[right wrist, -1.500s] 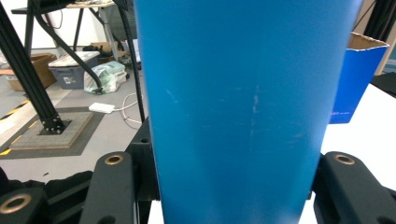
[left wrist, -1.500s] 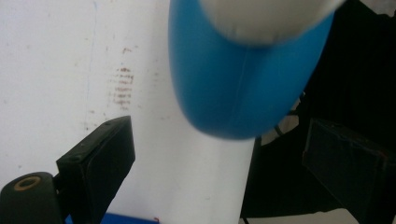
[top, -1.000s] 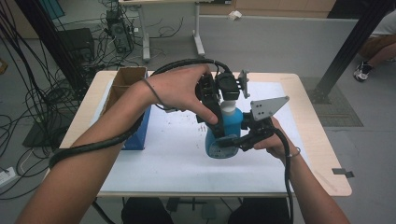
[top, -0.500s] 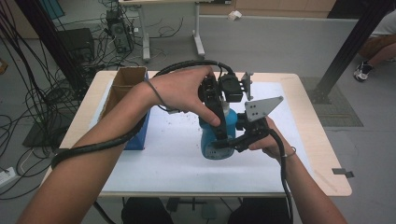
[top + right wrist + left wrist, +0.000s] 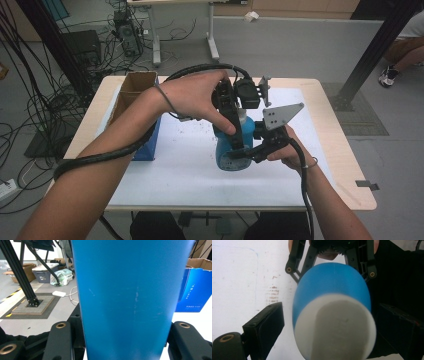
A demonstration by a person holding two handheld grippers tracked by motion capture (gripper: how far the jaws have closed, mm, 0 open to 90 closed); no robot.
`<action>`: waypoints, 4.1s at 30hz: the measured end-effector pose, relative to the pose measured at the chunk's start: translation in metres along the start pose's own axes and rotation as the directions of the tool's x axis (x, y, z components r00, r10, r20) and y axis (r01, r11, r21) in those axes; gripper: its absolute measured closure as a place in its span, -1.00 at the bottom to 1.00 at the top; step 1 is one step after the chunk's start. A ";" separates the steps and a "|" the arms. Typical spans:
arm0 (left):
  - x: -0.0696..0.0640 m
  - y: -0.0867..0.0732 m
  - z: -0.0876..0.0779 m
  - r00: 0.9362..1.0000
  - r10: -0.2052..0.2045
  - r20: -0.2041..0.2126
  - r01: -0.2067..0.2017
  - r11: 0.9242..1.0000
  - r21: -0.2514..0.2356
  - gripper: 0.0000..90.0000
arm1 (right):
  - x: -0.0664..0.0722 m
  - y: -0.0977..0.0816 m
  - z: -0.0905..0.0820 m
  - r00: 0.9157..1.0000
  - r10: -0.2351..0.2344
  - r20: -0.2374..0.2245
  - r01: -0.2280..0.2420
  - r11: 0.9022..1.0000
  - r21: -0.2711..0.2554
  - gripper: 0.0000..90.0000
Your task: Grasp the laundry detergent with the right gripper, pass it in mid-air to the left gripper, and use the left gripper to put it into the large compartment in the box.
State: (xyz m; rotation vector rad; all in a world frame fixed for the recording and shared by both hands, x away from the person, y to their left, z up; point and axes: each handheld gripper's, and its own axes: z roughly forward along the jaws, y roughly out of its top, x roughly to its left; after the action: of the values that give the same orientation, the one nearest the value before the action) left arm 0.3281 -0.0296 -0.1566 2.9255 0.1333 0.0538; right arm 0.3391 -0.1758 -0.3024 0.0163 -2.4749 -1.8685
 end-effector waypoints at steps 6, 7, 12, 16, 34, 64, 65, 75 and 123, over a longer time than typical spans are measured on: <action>0.001 -0.001 0.001 1.000 -0.001 -0.002 0.001 1.000 0.000 -0.79 | 0.000 0.000 -0.001 1.000 0.001 0.000 -0.001 1.000 0.001 0.00; 0.001 0.000 0.000 1.000 -0.001 -0.002 0.001 1.000 -0.001 -0.79 | -0.001 0.000 -0.002 1.000 0.000 0.001 0.000 1.000 0.001 0.00; 0.001 0.000 -0.001 1.000 0.001 -0.004 -0.001 1.000 -0.001 -0.79 | -0.001 0.000 -0.002 1.000 0.001 0.003 -0.001 1.000 0.003 0.00; 0.001 0.000 -0.001 1.000 0.001 -0.004 -0.001 1.000 -0.002 -0.79 | 0.000 0.000 -0.003 1.000 0.001 0.004 -0.001 1.000 -0.001 0.00; 0.001 -0.002 -0.002 1.000 -0.002 -0.005 0.002 1.000 -0.001 -0.79 | 0.000 -0.001 -0.003 1.000 0.000 0.002 0.000 1.000 -0.001 0.00; 0.001 -0.003 -0.003 1.000 0.003 -0.003 -0.003 1.000 -0.009 -0.78 | 0.000 0.000 -0.003 1.000 -0.001 0.007 0.001 1.000 0.000 0.00; 0.001 -0.003 -0.003 1.000 0.004 -0.006 -0.004 1.000 -0.008 -0.78 | 0.000 0.000 -0.003 1.000 -0.002 0.008 0.002 1.000 0.001 0.00; 0.000 -0.003 -0.003 1.000 -0.002 -0.010 0.002 1.000 -0.009 -0.79 | 0.000 0.001 -0.002 1.000 -0.005 0.007 0.005 1.000 0.005 0.00; 0.000 0.006 0.000 1.000 0.012 0.009 -0.012 1.000 0.004 -0.58 | 0.001 0.002 -0.003 1.000 -0.013 0.009 0.013 1.000 0.004 -0.01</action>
State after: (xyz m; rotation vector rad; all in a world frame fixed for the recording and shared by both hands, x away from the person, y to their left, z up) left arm 0.3289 -0.0357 -0.1557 2.9308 0.1148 0.0419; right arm 0.3388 -0.1777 -0.2993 0.0237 -2.4906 -1.8732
